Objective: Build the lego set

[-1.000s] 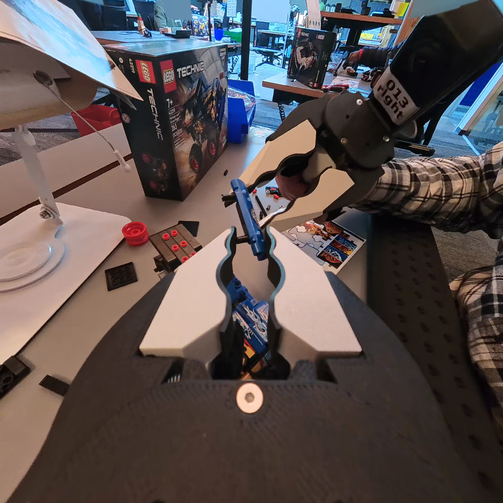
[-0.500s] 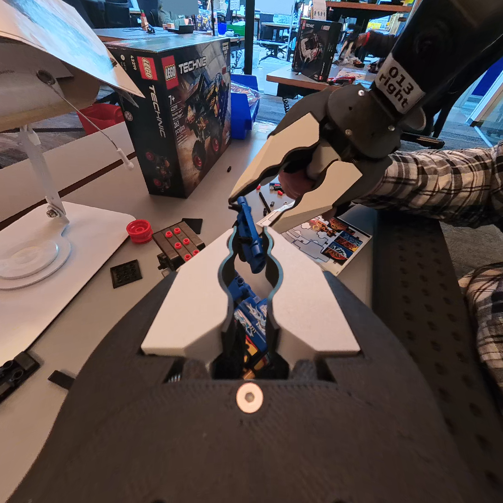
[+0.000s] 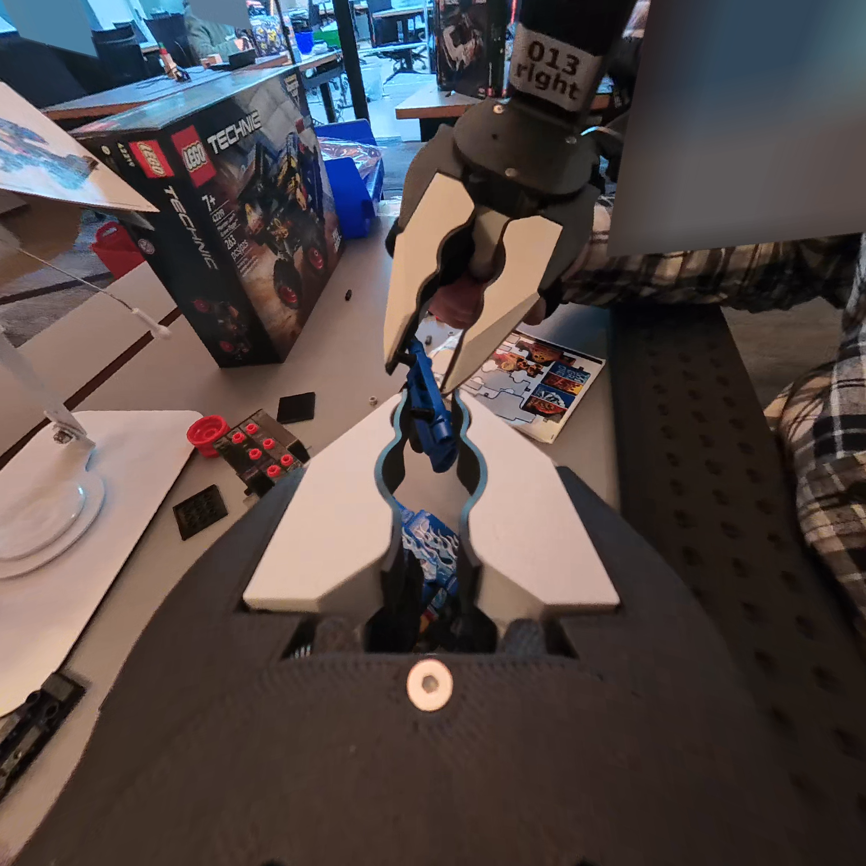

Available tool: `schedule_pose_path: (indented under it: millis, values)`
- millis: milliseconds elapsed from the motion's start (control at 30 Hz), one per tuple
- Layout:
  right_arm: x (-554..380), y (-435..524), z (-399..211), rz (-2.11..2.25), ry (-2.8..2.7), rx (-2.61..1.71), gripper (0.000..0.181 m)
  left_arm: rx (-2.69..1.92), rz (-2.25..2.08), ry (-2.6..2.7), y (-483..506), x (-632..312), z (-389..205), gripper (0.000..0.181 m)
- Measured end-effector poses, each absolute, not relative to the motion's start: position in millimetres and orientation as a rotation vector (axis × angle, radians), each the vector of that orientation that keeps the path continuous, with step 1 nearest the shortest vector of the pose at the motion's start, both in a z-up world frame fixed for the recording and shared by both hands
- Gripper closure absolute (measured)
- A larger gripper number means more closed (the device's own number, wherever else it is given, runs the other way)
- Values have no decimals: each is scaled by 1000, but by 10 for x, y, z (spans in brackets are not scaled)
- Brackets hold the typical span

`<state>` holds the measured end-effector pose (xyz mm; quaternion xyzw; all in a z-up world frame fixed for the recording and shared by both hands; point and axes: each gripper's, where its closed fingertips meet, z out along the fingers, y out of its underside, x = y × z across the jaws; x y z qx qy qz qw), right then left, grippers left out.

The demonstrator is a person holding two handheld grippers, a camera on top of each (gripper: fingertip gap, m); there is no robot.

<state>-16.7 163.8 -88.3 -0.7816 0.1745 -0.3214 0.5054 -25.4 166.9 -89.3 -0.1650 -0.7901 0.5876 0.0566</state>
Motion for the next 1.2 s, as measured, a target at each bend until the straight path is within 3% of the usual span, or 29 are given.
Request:
schedule_pose_path:
  millis: [500,833,1033,1200]
  values:
    - [-407,1761,-950,-551,337,-1909,172,-675,1674,-2441,1711,-432,-1060,166]
    - [-374,1627,-964,-491,404,-1888,172,-646,1716,-2479,1726,-315,-1025,152]
    - [-300,1451,-1098,-434,514,-1911,172,-324,1924,-2614,1758,391,-755,148]
    - [-259,1374,-1202,-415,561,-1932,172,-44,2178,-2829,1958,1266,-116,143]
